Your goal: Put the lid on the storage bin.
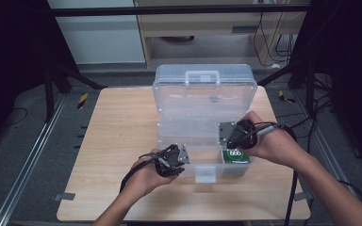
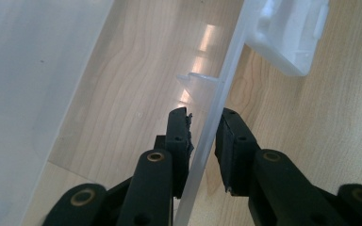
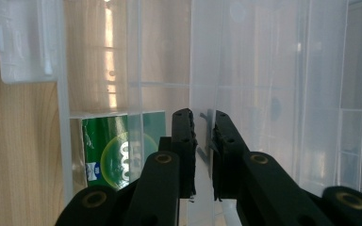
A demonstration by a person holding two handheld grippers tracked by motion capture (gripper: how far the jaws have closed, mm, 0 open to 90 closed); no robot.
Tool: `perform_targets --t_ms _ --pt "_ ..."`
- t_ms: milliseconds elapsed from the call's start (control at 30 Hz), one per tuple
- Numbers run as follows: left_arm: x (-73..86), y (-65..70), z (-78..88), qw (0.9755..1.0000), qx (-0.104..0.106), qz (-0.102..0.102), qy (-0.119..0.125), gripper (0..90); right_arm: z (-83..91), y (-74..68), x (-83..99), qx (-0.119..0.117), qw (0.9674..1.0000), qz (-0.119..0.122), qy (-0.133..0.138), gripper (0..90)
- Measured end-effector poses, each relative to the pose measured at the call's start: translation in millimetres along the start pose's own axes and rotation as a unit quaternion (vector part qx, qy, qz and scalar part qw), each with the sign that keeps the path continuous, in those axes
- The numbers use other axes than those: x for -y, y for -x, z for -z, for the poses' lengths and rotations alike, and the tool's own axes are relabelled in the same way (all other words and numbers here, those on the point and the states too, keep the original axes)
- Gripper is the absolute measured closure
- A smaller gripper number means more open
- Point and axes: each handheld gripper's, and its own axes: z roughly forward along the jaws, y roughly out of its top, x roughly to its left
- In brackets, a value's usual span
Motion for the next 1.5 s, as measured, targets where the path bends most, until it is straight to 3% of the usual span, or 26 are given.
perform_targets --t_ms 67,100,133,167,200,400,467,500,567,600,633,700,800,867,1033,1100,1133,1200,1300,1367,1467,1500 --pt "0.2 0.5 0.0 1.0 -0.001 0.0 0.0 75.1 0.0 -1.0 0.9 -0.001 1.0 -0.001 0.002 81.6" --pt "-1.6 -4.9 0.7 0.9993 -0.006 -0.038 0.001 74.9 -0.1 -1.6 1.4 -0.004 1.0 0.0 0.004 81.6" --pt "-1.6 -4.9 0.7 0.9993 -0.006 -0.038 0.001 74.7 -0.1 -1.6 1.4 -0.004 1.0 0.0 0.004 81.6" --pt "0.5 0.4 0.7 1.0 -0.002 0.004 0.005 74.4 0.0 -2.6 1.7 -0.004 1.0 -0.003 0.002 81.3" --pt "-1.1 -5.0 2.6 0.9993 -0.01 -0.035 0.009 73.6 0.0 -2.7 1.8 -0.005 1.0 -0.002 0.002 81.2" --pt "0.1 -2.1 19.4 0.9992 -0.001 -0.025 0.031 68.8 -0.2 -2.3 2.5 -0.007 1.0 -0.005 0.005 80.7" --pt "0.0 0.8 37.8 0.998 -0.005 -0.025 0.058 68.5 -0.2 -2.2 2.6 -0.006 1.0 -0.005 0.005 80.6" --pt "0.0 0.8 37.8 0.998 -0.005 -0.025 0.058 68.1 -0.3 -2.2 2.6 -0.005 1.0 -0.005 0.005 80.5" --pt "-0.6 0.9 58.7 0.9958 -0.011 -0.015 0.09 67.6 -0.3 -2.1 2.6 -0.005 1.0 -0.006 0.005 80.4" --pt "-0.6 0.9 58.7 0.9958 -0.011 -0.015 0.09 68.0 -0.4 -2.2 2.7 -0.005 1.0 -0.006 0.005 80.4" --pt "-0.6 -1.6 72.6 0.9935 -0.016 -0.005 0.113 68.7 -0.3 -2.3 2.7 -0.004 1.0 -0.005 0.005 80.3" --pt "-0.5 -6.8 85.9 0.9913 -0.026 0.007 0.129 71.8 -0.6 -2.2 3.0 -0.002 1.0 -0.003 0.007 80.2" --pt "-0.1 -15.7 98.0 0.9897 -0.04 0.019 0.136 75.0 -0.3 -3.0 3.6 -0.002 1.0 -0.006 0.006 80.0" --pt "1.4 -34.2 114.2 0.9866 -0.051 0.049 0.147 76.7 -0.4 -3.4 3.8 0.001 0.9999 -0.006 0.008 79.9" --pt "3.3 -66.4 133.8 0.9785 -0.054 0.099 0.172 84.7 -0.6 -4.7 5.2 0.006 0.9999 -0.009 0.013 79.4" --pt "3.3 -77.6 135.9 0.9743 -0.048 0.122 0.183 87.2 -0.6 -5.1 5.5 0.008 0.9998 -0.01 0.015 79.0" --pt "3.3 -77.6 135.9 0.9743 -0.048 0.122 0.183 88.1 -0.6 -5.1 5.5 0.008 0.9998 -0.01 0.015 79.0" --pt "1.4 -91.0 134.6 0.9709 -0.049 0.144 0.185 89.4 -0.6 -6.2 5.5 0.011 0.9997 -0.012 0.015 78.3" --pt "-0.7 -96.9 131.2 0.971 -0.052 0.15 0.179 89.6 -0.7 -7.6 6.0 0.014 0.9997 -0.011 0.017 77.9" --pt "-3.3 -104.7 125.3 0.9689 -0.054 0.162 0.179 89.7 -0.6 -8.1 6.6 0.015 0.9997 -0.011 0.018 78.0" --pt "-5.6 -109.5 122.1 0.9679 -0.056 0.167 0.179 89.7 -0.5 -8.3 7.1 0.015 0.9996 -0.01 0.02 77.9" --pt "-6.7 -112.4 120.6 0.9664 -0.056 0.173 0.182 89.7 -0.4 -8.7 7.2 0.016 0.9996 -0.012 0.019 78.0"
